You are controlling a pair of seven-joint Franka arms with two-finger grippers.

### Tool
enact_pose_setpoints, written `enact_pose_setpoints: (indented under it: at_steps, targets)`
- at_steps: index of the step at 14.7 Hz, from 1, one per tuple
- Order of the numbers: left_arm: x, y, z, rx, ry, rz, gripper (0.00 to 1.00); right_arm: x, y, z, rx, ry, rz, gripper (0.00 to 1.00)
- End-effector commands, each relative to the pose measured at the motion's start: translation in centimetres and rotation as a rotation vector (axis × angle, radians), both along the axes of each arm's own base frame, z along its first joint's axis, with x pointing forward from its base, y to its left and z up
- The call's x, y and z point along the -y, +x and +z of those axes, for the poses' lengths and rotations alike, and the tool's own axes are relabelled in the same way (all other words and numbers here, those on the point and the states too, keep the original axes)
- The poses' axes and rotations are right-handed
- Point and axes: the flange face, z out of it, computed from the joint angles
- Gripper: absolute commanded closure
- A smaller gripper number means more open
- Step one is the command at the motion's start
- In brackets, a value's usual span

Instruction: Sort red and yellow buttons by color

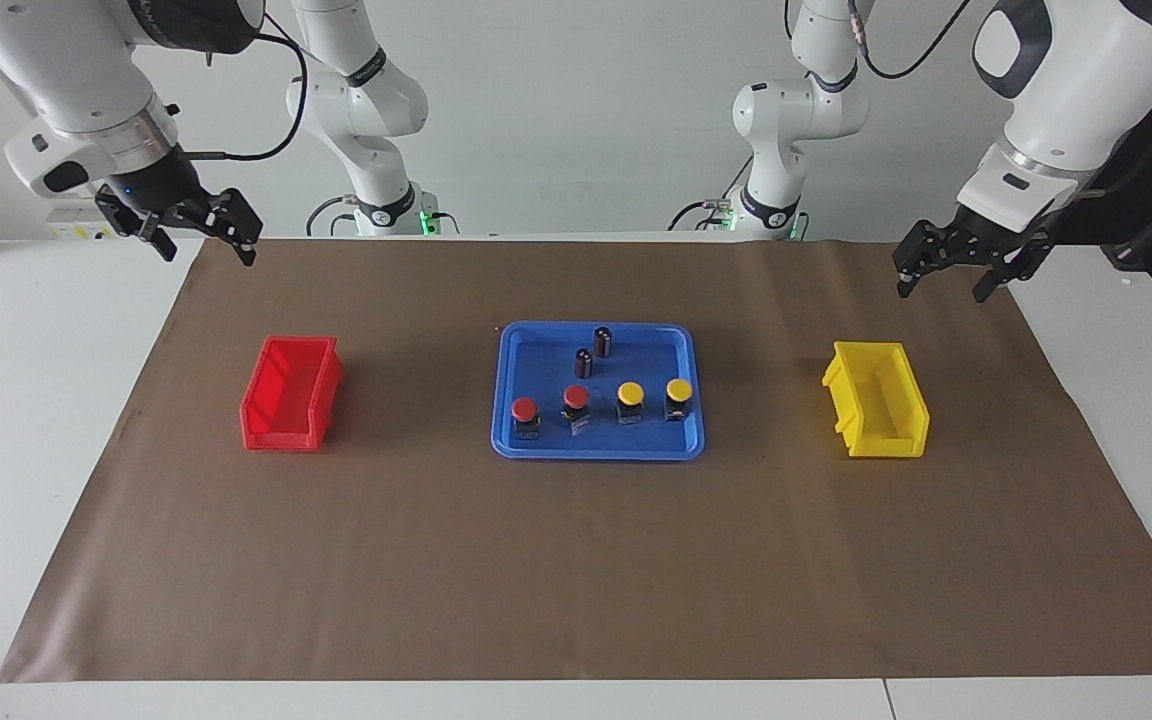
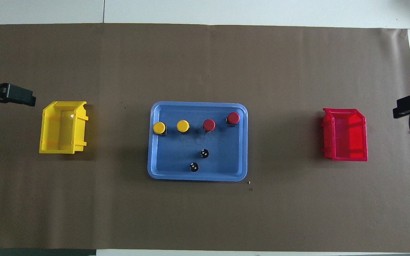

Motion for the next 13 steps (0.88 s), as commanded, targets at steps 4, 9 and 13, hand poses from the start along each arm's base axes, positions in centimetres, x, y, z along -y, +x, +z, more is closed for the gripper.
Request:
enact_pose_setpoints:
  at_steps: [4,9,13]
  targets:
    - [-0.2,-0.8,0.1,0.015,-0.010,-0.007,0.00,-0.4,0.0,0.1,0.014,0.000,0.017,0.00]
    - [-0.2,-0.8,0.1,0.015,-0.010,-0.007,0.00,-0.8,0.1,0.1,0.031,0.000,0.034,0.00]
    - [-0.2,-0.8,0.1,0.015,-0.010,-0.007,0.00,-3.1,1.0,0.4,0.064,0.020,0.058,0.00]
